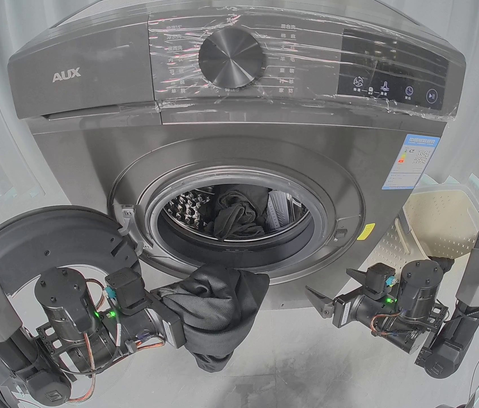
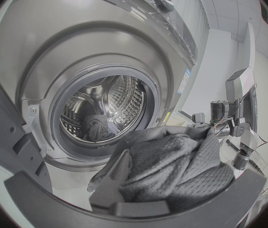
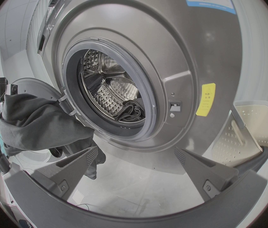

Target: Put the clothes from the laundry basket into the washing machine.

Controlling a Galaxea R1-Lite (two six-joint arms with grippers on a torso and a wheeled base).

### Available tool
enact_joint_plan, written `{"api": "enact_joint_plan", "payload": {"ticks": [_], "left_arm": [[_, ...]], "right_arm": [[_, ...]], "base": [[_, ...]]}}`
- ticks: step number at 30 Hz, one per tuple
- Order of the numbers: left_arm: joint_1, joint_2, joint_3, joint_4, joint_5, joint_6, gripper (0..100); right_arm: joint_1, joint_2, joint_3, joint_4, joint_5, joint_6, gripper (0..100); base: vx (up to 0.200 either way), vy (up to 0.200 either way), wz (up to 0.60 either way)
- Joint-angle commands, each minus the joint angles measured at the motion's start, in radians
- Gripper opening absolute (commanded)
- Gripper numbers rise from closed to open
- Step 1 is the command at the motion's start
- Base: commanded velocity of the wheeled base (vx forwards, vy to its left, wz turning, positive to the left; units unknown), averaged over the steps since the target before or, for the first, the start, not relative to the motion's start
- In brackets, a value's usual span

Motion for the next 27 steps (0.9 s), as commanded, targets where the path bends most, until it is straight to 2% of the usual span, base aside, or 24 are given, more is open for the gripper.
{"api": "enact_joint_plan", "payload": {"ticks": [1,10,15,19,20,27], "left_arm": [[-0.007,0.013,0.002,-0.001,0.000,-0.001,0],[-0.053,0.012,-0.009,-0.002,0.002,-0.002,0],[-0.108,0.081,-0.087,0.001,0.064,0.009,0],[-0.099,0.145,-0.153,-0.001,0.072,0.012,0],[-0.096,0.188,-0.213,-0.002,0.080,0.001,0],[-0.076,0.262,-0.304,-0.001,0.086,-0.008,0]], "right_arm": [[0.008,-0.003,0.001,0.000,0.001,0.000,100],[0.045,-0.033,0.012,0.001,0.000,0.000,100],[0.062,-0.048,0.021,0.001,0.000,-0.003,100],[0.062,-0.052,0.015,0.001,0.000,-0.005,100],[0.057,-0.069,0.016,0.000,0.000,-0.008,100],[0.051,-0.092,0.013,0.001,0.004,-0.011,100]], "base": [[0.000,0.000,0.00],[0.000,0.000,0.00],[0.000,0.000,0.00],[0.000,0.000,0.00],[0.000,0.000,0.00],[0.000,0.000,0.00]]}}
